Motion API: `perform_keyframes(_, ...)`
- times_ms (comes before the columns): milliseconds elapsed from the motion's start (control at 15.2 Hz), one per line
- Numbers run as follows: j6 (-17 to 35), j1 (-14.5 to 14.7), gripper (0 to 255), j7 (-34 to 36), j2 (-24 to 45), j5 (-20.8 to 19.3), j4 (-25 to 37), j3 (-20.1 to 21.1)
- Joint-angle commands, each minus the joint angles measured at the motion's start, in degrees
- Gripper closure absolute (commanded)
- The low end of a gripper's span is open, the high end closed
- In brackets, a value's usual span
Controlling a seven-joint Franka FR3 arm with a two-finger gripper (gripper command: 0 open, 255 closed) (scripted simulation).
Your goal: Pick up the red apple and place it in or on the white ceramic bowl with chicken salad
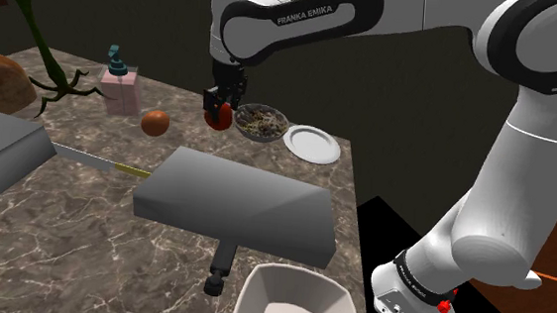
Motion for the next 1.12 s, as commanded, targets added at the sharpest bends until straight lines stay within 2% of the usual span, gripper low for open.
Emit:
perform_keyframes(0, -1.6, 0.0, 255, -0.3, -0.4, 0.2, 1.2, 0.1)
perform_keyframes(1056, -12.6, 0.0, 255, -1.7, -3.0, 1.5, 9.8, 0.5)
